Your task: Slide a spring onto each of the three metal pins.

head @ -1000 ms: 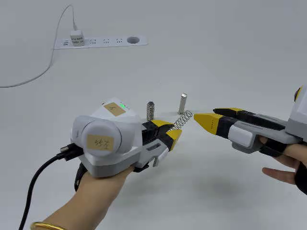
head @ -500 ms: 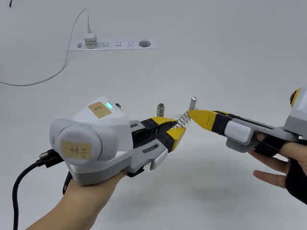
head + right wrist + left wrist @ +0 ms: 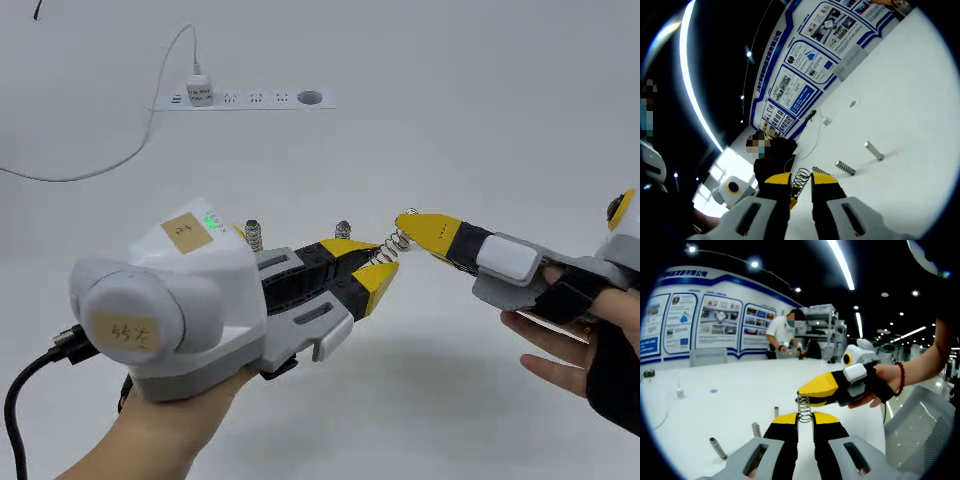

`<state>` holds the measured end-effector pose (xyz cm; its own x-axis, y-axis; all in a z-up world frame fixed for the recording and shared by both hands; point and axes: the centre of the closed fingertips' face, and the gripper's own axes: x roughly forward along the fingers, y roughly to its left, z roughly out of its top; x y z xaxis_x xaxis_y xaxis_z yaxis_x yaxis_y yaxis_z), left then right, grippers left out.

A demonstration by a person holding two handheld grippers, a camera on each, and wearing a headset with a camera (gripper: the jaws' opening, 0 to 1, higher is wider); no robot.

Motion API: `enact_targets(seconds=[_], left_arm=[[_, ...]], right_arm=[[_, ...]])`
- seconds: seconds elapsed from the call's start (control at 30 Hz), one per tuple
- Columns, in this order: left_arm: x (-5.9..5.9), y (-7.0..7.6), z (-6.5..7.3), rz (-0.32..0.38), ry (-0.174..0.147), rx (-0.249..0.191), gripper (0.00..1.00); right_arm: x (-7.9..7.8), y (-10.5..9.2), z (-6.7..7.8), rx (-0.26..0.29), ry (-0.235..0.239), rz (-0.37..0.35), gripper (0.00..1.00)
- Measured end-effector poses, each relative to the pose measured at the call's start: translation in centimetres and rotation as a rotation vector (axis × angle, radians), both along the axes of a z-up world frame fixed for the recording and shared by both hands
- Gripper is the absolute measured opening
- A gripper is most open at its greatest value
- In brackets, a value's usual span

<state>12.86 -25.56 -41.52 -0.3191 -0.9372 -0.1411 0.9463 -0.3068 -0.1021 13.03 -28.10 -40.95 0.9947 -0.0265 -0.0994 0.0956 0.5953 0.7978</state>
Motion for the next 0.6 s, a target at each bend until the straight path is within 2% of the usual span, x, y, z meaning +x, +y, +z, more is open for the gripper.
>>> enact_targets(seconds=[0.17, 0.37, 0.6], left_arm=[[-0.14, 0.07, 0.37, -0.004, -0.003, -0.013, 0.10], [-0.19, 0.14, 0.47, -0.006, 0.012, -0.010, 0.10], [-0.11, 0.33, 0.22, 0.009, 0.043, 0.026, 0.11]], right_arm=[[0.10, 0.29, 0.34, 0.029, -0.023, 0.012, 0.13], [0.08, 0.56, 0.67, 0.044, -0.041, 0.022, 0.12], [0.27, 1.07, 0.98, -0.014, -0.040, 0.048, 0.11]])
